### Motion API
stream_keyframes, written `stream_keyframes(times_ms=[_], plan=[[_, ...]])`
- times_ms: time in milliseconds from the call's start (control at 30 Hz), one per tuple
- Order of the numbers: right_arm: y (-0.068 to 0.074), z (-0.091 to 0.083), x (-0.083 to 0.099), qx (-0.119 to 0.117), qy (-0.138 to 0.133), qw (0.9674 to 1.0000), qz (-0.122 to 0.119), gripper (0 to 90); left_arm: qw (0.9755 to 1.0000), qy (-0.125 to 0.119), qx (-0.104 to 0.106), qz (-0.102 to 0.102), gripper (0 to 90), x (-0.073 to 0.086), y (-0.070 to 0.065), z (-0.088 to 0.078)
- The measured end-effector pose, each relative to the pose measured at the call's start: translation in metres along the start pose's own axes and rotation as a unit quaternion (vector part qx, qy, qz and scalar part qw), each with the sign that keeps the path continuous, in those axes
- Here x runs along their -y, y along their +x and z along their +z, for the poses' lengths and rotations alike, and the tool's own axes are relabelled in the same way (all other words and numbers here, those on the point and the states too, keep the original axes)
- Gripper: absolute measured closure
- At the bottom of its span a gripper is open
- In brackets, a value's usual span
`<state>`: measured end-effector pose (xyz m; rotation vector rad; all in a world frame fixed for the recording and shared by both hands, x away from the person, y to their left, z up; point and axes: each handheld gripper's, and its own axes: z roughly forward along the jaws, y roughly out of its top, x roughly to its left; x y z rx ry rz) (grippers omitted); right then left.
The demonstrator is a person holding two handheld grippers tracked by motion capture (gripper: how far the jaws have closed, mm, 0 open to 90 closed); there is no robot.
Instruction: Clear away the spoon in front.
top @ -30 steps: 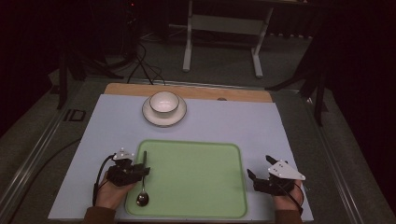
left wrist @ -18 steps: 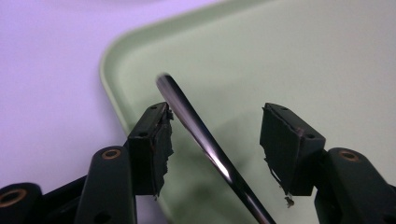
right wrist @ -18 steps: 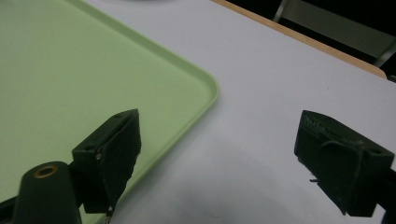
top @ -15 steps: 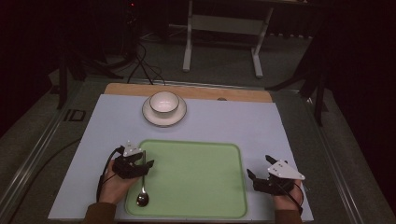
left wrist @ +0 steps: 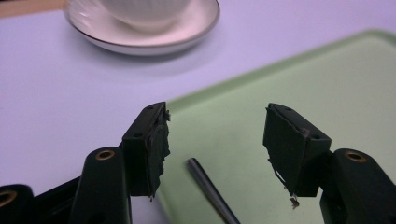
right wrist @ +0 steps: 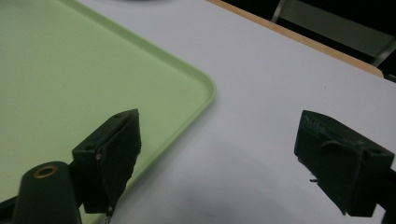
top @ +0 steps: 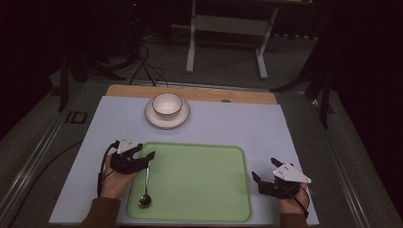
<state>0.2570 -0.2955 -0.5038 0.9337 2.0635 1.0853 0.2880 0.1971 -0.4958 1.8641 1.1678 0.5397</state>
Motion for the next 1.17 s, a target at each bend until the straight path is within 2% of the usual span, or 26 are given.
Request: stream_keyframes(times_ms=[200,367,500,533,567,733,767,833,933,1167], plan=[[0.0,-0.002,-0.001,-0.001,-0.009,1.0,0.0,14.3,0.9988,-0.033,-0.031,-0.021,37.3,0.007,0.015,-0.022],[-0.002,-0.004,-0.001,0.001,-0.014,0.9999,0.001,14.3,0.9965,-0.047,-0.06,-0.034,35.1,0.016,0.027,-0.038],[-0.004,-0.005,-0.001,0.003,-0.019,0.9998,0.002,14.2,0.9941,-0.057,-0.085,-0.037,34.4,0.023,0.036,-0.05],[-0.004,-0.005,-0.001,0.003,-0.019,0.9998,0.002,14.2,0.9941,-0.057,-0.085,-0.037,34.4,0.023,0.036,-0.05],[-0.007,-0.008,0.0,0.006,-0.022,0.9997,0.006,14.2,0.9915,-0.067,-0.104,-0.04,34.3,0.028,0.042,-0.059],[-0.014,-0.012,0.002,0.014,-0.031,0.9993,0.013,14.2,0.9856,-0.089,-0.135,-0.047,34.3,0.036,0.053,-0.073],[-0.016,-0.013,0.003,0.016,-0.032,0.9993,0.015,14.3,0.9838,-0.095,-0.143,-0.053,34.3,0.037,0.056,-0.076],[-0.019,-0.014,0.004,0.02,-0.033,0.9991,0.018,14.2,0.9816,-0.102,-0.149,-0.061,34.3,0.039,0.061,-0.079],[-0.022,-0.016,0.005,0.024,-0.034,0.9989,0.021,14.3,0.9793,-0.104,-0.16,-0.069,34.3,0.041,0.067,-0.08],[-0.028,-0.018,0.007,0.033,-0.036,0.9984,0.029,14.3,0.9767,-0.1,-0.174,-0.077,34.3,0.044,0.074,-0.079]])
